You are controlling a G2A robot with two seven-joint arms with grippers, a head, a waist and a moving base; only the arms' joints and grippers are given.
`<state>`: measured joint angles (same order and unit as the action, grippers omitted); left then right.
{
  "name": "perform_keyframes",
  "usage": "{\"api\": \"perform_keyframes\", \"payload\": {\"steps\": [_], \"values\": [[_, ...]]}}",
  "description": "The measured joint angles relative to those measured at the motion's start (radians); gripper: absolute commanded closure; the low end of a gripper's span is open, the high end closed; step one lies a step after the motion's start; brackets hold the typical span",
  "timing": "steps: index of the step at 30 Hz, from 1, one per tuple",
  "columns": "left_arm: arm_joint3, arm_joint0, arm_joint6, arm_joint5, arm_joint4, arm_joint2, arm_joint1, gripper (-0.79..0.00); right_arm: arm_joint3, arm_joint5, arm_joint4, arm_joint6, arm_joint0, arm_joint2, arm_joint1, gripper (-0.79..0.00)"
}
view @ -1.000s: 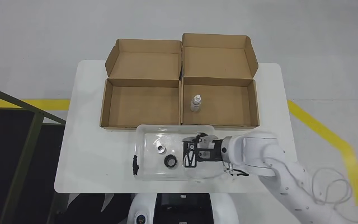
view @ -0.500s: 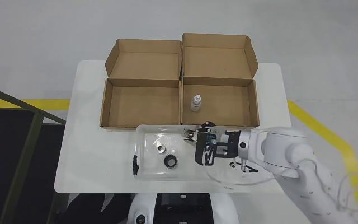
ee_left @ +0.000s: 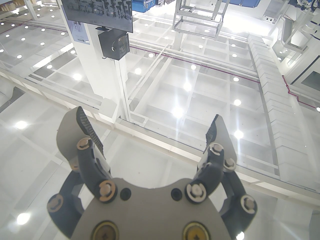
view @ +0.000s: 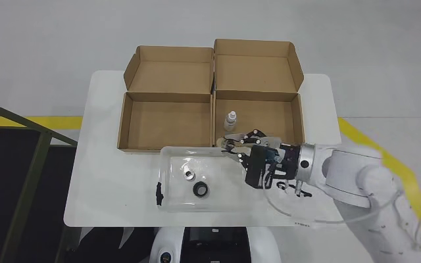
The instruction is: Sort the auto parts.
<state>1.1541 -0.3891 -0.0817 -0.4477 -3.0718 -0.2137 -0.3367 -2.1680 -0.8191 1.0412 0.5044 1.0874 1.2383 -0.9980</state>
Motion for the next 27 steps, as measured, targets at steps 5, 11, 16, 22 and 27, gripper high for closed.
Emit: {"api": "perform_keyframes", "payload": {"steps": [5, 11, 16, 22, 27], "values": [[0.0, 0.0, 0.0, 0.0, 0.0, 0.0, 0.0, -0.785, 0.046, -0.027, -0.046, -0.049, -0.015, 0.008, 0.001, 0.0], [0.0, 0.0, 0.0, 0.0, 0.0, 0.0, 0.0, -0.785, 0.165, -0.092, -0.095, -0.105, -0.051, 0.0, 0.001, 0.0], [0.0, 0.0, 0.0, 0.0, 0.0, 0.0, 0.0, -0.785, 0.274, -0.075, -0.09, -0.096, -0.082, -0.016, -0.001, 0.0], [0.0, 0.0, 0.0, 0.0, 0.0, 0.0, 0.0, -0.785, 0.343, -0.034, -0.071, -0.068, -0.106, -0.03, -0.002, 0.0], [0.0, 0.0, 0.0, 0.0, 0.0, 0.0, 0.0, -0.785, 0.399, -0.009, -0.057, -0.045, -0.122, -0.05, -0.004, 0.0]]}}
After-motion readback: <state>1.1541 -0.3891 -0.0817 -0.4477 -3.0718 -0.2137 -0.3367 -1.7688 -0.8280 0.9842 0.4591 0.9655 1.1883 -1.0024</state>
